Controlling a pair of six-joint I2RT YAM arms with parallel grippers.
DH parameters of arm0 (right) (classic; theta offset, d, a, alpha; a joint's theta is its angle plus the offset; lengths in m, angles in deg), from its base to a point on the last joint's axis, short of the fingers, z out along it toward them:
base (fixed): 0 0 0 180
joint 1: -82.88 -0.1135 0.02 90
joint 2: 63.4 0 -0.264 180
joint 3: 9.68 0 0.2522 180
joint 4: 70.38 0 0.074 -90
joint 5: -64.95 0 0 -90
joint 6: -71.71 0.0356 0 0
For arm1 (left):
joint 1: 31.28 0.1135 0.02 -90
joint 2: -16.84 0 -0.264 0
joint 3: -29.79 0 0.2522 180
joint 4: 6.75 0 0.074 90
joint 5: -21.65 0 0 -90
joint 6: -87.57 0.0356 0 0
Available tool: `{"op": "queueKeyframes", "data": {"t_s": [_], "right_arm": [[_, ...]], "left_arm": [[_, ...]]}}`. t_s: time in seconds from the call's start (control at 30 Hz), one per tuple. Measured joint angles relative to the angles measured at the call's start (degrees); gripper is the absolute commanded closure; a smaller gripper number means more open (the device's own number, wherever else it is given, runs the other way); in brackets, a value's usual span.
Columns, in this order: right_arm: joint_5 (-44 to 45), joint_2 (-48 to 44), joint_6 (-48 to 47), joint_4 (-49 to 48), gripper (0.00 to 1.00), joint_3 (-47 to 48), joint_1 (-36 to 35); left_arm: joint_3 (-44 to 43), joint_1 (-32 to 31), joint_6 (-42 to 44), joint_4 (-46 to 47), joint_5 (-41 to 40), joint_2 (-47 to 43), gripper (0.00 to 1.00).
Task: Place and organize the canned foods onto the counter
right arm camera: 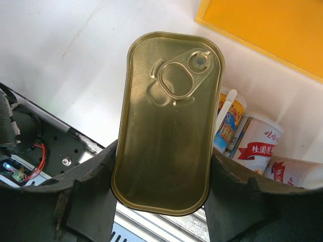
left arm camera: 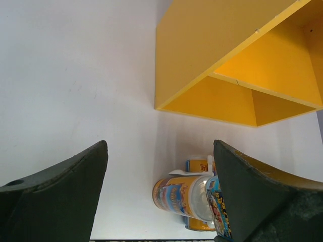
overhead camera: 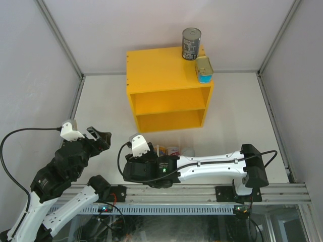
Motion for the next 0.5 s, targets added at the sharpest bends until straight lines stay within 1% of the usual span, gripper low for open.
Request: {"op": "queueKeyframes", "data": {"t_s": [0.3, 0.5], "right_arm": [[-0.1, -1.3, -0.6, -0.2, 1.00, -0.3, -0.4], [0.5, -4.1, -0.8, 0.1, 1.00, -0.4, -1.1]], "left_arm": [[-0.1, 0.0, 0.0, -0.3, 0.0, 0.1, 0.11], [-0.1, 0.0, 0.0, -0.3, 0.0, 0.1, 0.11]]}}
